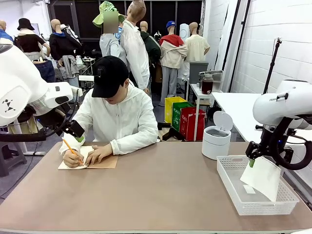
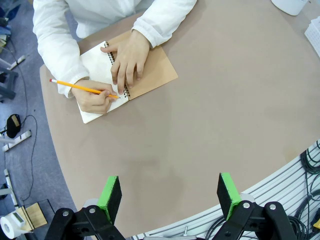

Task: Sort the paper based on its condition.
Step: If a person hands you a paper, place it in the Organizing basket , and if it's crumpled, put it in the Trash can.

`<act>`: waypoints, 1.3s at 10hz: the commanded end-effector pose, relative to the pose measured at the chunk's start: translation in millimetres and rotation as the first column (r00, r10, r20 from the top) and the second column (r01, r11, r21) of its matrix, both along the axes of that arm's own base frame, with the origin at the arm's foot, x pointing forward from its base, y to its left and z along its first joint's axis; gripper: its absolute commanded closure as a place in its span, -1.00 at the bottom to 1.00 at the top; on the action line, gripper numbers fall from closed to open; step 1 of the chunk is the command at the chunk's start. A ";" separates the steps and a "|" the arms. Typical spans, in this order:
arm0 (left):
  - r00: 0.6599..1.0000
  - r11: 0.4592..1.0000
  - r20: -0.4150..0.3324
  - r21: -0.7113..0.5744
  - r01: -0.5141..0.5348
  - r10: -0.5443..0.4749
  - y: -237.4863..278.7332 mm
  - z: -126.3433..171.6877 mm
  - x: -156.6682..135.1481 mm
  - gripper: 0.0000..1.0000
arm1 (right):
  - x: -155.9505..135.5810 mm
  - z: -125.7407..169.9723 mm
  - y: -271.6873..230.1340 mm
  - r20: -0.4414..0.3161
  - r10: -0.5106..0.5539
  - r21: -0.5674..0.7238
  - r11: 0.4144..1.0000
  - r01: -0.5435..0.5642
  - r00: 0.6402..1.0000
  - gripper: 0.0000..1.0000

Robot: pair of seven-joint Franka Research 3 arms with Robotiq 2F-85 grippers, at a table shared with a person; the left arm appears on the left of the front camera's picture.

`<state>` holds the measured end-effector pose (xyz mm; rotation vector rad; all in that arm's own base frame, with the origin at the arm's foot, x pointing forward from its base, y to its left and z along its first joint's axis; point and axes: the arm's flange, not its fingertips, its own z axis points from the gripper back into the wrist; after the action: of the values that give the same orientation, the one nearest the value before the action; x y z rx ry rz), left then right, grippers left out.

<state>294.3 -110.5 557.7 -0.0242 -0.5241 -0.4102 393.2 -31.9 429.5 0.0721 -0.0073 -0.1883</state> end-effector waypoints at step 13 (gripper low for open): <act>1.000 1.000 0.000 -0.001 0.001 -0.001 0.0 0.2 -0.1 -1.00 | 12.2 -64.9 54.0 -0.020 -0.149 -0.154 0.977 0.144 0.989 -1.00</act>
<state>294.3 -110.5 557.7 -0.0241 -0.5241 -0.4103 398.9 17.8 371.3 -0.0274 0.0258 -0.3194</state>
